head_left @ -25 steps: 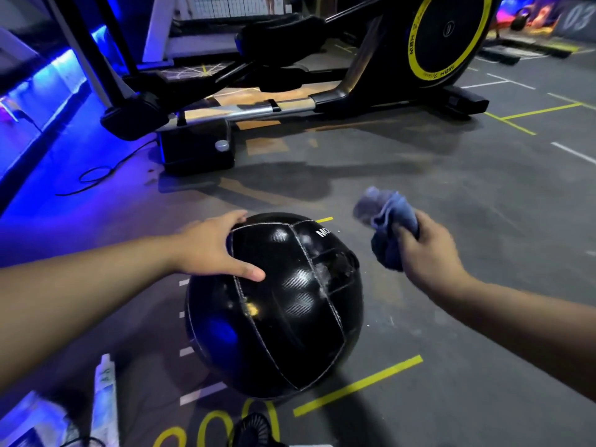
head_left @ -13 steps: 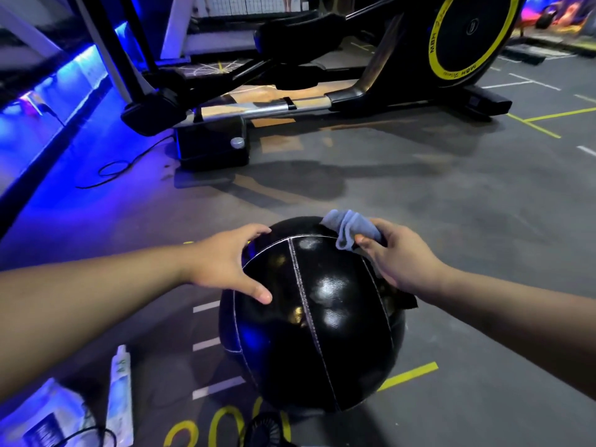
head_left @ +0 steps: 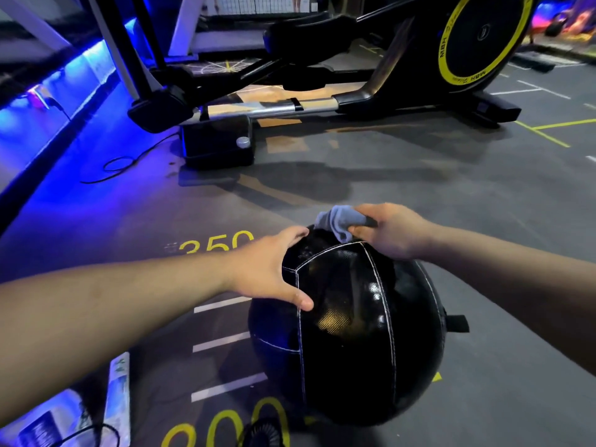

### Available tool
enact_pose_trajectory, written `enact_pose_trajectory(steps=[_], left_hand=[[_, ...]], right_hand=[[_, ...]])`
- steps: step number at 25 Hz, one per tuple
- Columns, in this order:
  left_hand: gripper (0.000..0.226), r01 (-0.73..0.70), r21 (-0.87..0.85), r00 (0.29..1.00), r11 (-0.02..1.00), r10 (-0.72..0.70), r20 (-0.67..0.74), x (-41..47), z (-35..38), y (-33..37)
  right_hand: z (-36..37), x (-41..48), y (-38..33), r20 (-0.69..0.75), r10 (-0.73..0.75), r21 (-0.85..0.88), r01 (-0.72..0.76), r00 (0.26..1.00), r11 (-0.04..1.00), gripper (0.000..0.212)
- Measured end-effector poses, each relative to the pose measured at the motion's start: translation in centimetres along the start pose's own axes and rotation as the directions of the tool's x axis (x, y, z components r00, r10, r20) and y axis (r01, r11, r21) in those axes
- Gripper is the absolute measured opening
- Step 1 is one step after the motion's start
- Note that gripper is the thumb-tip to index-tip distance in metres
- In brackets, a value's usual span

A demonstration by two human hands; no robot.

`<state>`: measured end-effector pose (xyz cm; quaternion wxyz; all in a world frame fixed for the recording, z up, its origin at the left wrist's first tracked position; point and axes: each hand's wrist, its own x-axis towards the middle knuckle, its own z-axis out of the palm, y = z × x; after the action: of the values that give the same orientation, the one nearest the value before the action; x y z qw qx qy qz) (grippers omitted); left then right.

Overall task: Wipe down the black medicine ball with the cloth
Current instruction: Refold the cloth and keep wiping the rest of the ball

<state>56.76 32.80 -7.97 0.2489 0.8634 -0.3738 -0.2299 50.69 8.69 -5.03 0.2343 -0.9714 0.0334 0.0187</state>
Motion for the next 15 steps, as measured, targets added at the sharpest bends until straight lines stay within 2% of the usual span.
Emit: enact_pose_trajectory(steps=[2,4,5,6,7,8,10,11,13,15], left_hand=[[0.127,0.007,0.051,1.000,0.999,-0.005,-0.030,0.2,-0.2,0.2],[0.123,0.062,0.037,0.997,0.997,-0.061,-0.048,0.2,-0.1,0.1],[0.115,0.076,0.004,0.996,0.997,-0.076,-0.037,0.2,0.3,-0.2],[0.108,0.073,-0.033,0.997,0.997,-0.074,-0.016,0.0,0.7,-0.4],[0.111,0.074,-0.059,0.997,0.996,-0.074,0.002,-0.1,1.0,-0.5],[0.124,0.087,-0.060,0.996,0.994,-0.086,0.015,-0.2,1.2,-0.5],[0.143,0.091,-0.048,0.996,0.995,-0.090,0.027,0.0,1.7,-0.3],[0.144,0.079,-0.060,0.997,0.995,-0.077,0.023,0.1,1.9,0.1],[0.139,0.070,-0.060,0.998,0.996,-0.070,0.003,0.4,2.6,1.2],[0.127,0.040,-0.090,0.998,0.995,-0.044,-0.047,0.8,3.3,1.5]], right_hand=[[1.1,-3.1,-0.1,-0.127,-0.254,-0.095,0.243,0.959,0.965,0.034],[2.3,-6.2,-0.9,-0.098,-0.476,-0.243,0.443,0.874,0.863,0.046],[3.0,-7.3,-1.1,-0.047,-0.516,-0.313,0.478,0.855,0.821,0.049],[3.4,-7.7,-1.2,-0.008,-0.522,-0.360,0.485,0.853,0.797,0.050],[3.3,-7.5,-1.0,0.003,-0.521,-0.376,0.484,0.854,0.790,0.049],[2.7,-6.8,-0.9,-0.016,-0.511,-0.366,0.471,0.859,0.802,0.047],[1.2,-4.8,-0.6,-0.079,-0.397,-0.239,0.369,0.914,0.898,0.032],[0.5,-3.7,-0.3,-0.102,-0.325,-0.171,0.305,0.940,0.937,0.023],[0.2,-2.2,-0.6,-0.055,-0.220,-0.131,0.212,0.974,0.968,0.017],[1.8,-2.4,-2.4,0.019,-0.288,-0.233,0.285,0.957,0.930,0.024]])
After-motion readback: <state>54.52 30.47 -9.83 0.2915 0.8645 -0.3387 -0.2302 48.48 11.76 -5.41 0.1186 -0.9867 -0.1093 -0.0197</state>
